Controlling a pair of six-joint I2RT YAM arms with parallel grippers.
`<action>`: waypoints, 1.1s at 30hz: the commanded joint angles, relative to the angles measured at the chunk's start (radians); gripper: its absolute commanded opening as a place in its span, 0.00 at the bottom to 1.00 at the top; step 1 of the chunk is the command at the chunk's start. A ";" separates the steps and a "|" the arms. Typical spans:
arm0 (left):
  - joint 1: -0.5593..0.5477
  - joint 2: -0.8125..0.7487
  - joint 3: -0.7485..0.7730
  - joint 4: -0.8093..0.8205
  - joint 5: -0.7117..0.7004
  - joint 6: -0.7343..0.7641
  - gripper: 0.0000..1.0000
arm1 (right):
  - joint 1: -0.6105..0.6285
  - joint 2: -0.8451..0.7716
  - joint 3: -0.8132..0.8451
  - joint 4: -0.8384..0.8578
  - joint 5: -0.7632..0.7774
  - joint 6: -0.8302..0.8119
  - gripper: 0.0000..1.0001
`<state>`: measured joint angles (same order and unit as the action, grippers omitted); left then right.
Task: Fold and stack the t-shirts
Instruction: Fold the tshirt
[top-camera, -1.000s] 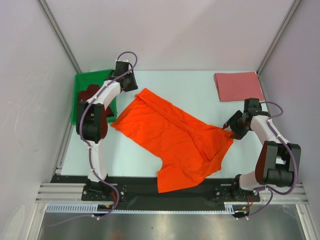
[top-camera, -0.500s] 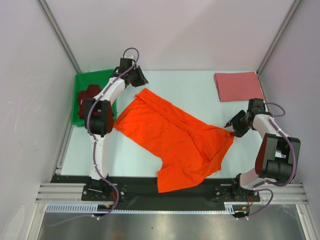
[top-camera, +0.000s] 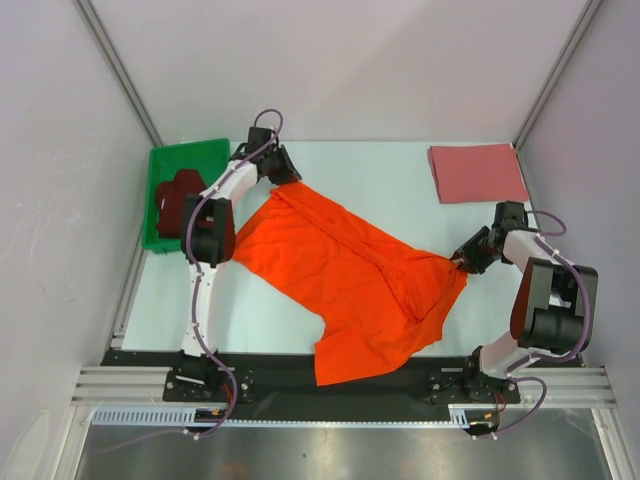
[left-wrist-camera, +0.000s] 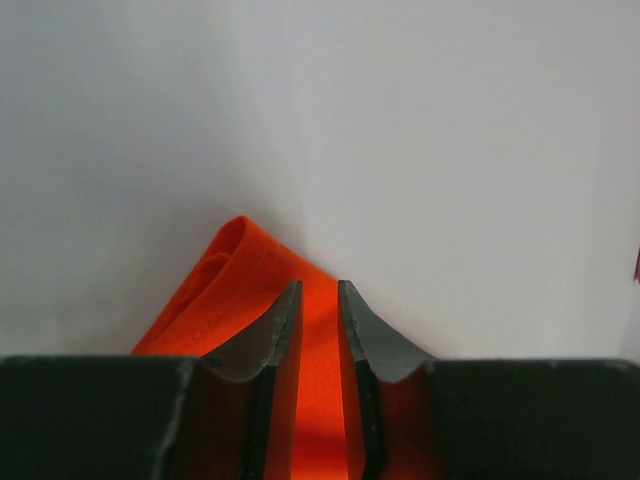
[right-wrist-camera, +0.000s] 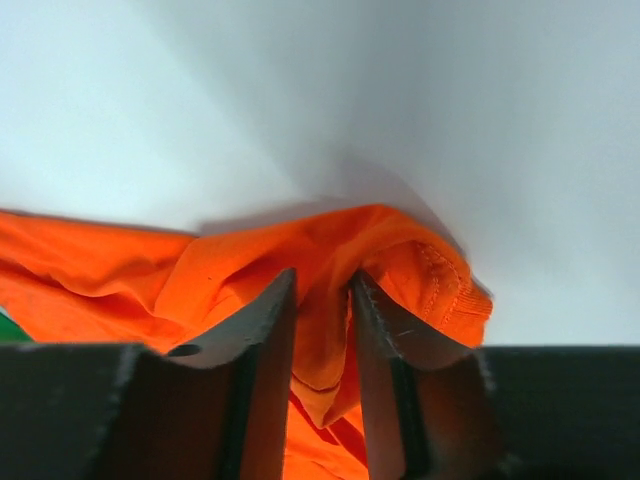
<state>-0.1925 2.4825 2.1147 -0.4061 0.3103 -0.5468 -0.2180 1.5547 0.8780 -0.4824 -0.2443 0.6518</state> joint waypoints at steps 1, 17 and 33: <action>-0.004 0.027 0.050 -0.005 0.007 -0.025 0.24 | -0.009 0.018 -0.005 0.053 -0.012 -0.003 0.32; 0.022 0.090 0.083 -0.089 -0.017 -0.025 0.17 | -0.136 -0.035 -0.114 0.134 -0.023 -0.110 0.08; 0.015 -0.244 0.001 -0.210 -0.230 0.140 0.61 | 0.070 -0.349 0.139 -0.357 0.131 -0.187 0.64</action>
<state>-0.1783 2.3989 2.1498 -0.5709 0.1989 -0.4919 -0.2325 1.2671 0.9321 -0.7128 -0.1684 0.4801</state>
